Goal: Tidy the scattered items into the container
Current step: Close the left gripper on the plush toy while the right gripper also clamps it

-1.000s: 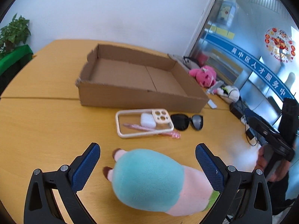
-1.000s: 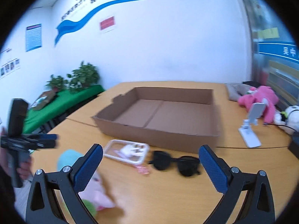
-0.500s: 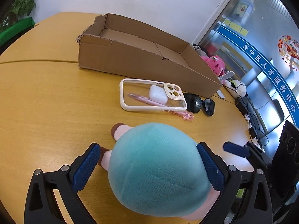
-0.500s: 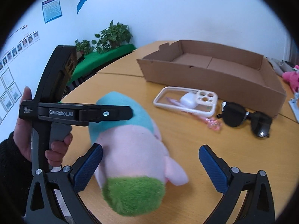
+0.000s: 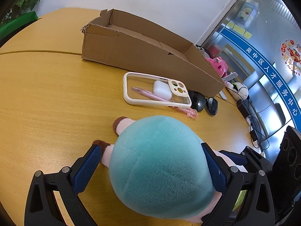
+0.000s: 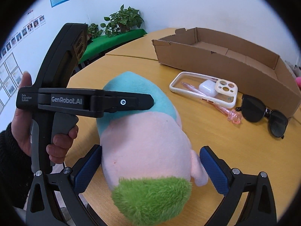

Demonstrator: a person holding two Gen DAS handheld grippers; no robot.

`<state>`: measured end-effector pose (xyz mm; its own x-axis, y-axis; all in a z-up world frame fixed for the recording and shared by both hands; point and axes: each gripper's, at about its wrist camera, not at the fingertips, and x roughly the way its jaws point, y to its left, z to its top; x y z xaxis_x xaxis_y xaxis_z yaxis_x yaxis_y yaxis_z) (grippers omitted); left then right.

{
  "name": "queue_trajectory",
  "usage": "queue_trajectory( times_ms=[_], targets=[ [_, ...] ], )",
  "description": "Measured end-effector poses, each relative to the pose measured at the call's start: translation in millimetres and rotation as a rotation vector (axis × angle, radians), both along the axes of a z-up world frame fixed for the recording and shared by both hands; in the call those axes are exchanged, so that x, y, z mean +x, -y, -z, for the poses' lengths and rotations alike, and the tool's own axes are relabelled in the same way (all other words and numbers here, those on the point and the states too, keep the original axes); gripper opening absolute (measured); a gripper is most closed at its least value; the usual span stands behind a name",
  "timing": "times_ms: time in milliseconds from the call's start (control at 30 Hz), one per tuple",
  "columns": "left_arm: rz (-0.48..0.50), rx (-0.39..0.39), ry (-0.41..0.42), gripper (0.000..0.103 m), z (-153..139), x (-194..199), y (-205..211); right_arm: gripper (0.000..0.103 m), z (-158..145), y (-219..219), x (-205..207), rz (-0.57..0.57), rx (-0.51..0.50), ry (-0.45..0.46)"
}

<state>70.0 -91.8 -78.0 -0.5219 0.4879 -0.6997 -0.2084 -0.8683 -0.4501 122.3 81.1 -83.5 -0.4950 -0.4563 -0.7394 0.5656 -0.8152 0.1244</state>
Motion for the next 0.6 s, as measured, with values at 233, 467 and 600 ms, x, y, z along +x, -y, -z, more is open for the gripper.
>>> queue_trajectory(
  times_ms=[233, 467, 600],
  targets=[
    [-0.015, -0.014, -0.001, 0.103, -1.0, 1.0, -2.3, 0.095, -0.6, -2.8, 2.1, -0.012, -0.009, -0.001],
    [-0.067, 0.069, 0.006, 0.102, -8.3, 6.0, 8.0, 0.083, -2.0, -7.3, 0.5, -0.04, -0.046, -0.006],
    [-0.038, 0.022, -0.041, 0.099, -22.8, 12.8, -0.2, 0.08, -0.9, -11.6, -2.0, -0.058, -0.065, -0.001]
  ],
)
